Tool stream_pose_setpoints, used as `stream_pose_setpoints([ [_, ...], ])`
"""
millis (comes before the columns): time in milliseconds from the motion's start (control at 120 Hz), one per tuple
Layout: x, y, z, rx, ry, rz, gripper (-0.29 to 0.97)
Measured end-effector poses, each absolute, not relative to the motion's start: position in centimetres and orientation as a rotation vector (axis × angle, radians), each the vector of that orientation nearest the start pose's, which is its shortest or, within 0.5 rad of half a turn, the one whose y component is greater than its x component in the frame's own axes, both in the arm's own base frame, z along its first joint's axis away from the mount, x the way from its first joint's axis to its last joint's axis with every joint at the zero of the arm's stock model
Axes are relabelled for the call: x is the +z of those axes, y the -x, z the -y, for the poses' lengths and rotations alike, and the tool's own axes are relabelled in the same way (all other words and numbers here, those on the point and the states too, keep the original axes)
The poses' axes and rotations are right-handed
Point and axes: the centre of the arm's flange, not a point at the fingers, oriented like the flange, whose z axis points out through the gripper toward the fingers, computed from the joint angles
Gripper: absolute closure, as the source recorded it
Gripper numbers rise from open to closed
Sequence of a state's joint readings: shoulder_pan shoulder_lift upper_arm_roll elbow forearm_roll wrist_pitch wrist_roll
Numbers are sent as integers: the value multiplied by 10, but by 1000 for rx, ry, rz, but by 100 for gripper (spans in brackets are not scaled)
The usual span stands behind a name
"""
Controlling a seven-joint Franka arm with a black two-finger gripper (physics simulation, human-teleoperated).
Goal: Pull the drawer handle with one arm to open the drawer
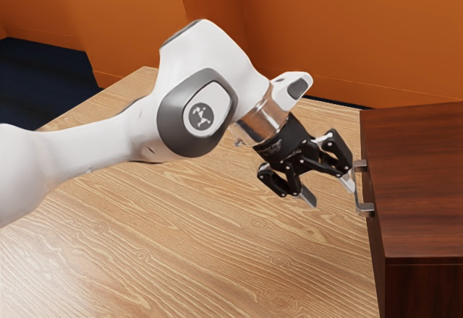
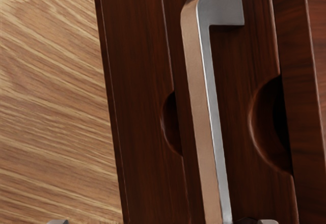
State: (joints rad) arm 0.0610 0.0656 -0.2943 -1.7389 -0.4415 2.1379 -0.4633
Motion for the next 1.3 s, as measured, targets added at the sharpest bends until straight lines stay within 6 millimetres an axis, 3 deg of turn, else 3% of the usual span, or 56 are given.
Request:
stream_pose_setpoints([
  [325, 562, -601, 165, 237, -2547, -526, 25],
  [1300, 543, -613, 157, 220, -2537, -575, 32],
])
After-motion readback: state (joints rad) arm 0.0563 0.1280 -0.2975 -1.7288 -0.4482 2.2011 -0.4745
